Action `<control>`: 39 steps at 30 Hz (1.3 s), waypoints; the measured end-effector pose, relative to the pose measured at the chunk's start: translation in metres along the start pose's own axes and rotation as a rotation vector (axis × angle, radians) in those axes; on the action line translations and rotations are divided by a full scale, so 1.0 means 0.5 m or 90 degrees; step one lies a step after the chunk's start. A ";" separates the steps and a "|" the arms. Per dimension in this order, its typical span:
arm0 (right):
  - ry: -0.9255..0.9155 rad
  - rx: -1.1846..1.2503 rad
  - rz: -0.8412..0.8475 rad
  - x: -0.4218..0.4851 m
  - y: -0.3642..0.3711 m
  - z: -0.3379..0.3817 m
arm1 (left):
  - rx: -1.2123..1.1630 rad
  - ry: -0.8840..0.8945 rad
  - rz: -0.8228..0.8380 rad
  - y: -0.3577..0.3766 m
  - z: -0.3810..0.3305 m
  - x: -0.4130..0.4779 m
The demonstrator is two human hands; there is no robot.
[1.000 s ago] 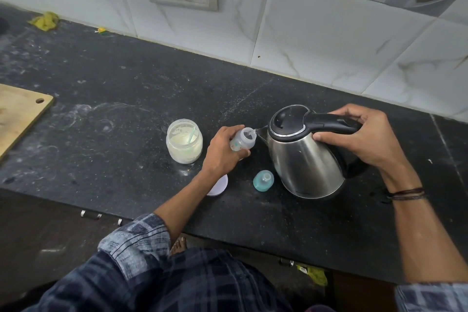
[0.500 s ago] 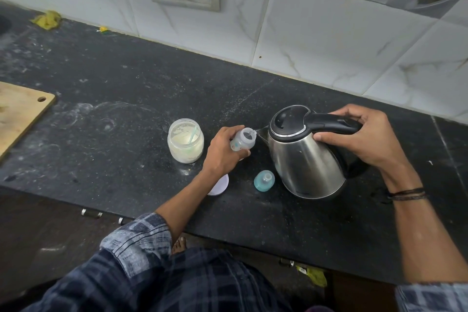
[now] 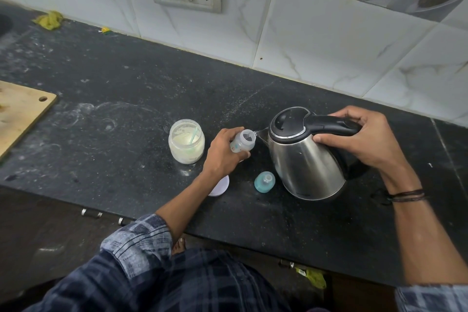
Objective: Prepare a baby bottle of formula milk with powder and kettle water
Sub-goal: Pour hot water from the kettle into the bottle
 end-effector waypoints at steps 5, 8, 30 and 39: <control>0.005 0.000 -0.004 0.000 0.001 -0.002 | 0.000 0.001 0.000 0.001 0.004 -0.001; 0.005 -0.004 -0.001 0.000 0.001 -0.002 | -0.004 -0.005 0.001 0.003 0.007 -0.001; 0.011 -0.016 -0.003 -0.002 -0.001 -0.002 | -0.024 -0.004 -0.011 0.010 0.014 -0.002; 0.006 -0.018 -0.001 0.000 -0.002 -0.005 | -0.021 -0.005 -0.012 0.012 0.016 0.001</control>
Point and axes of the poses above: each hand's wrist, its own x-axis towards the middle knuckle, its own y-axis out of the palm, z = x × y, the point moved 2 cm from there along x, towards the middle knuckle, and after that the axes turned 5 degrees about -y, right-handed, at the moved point
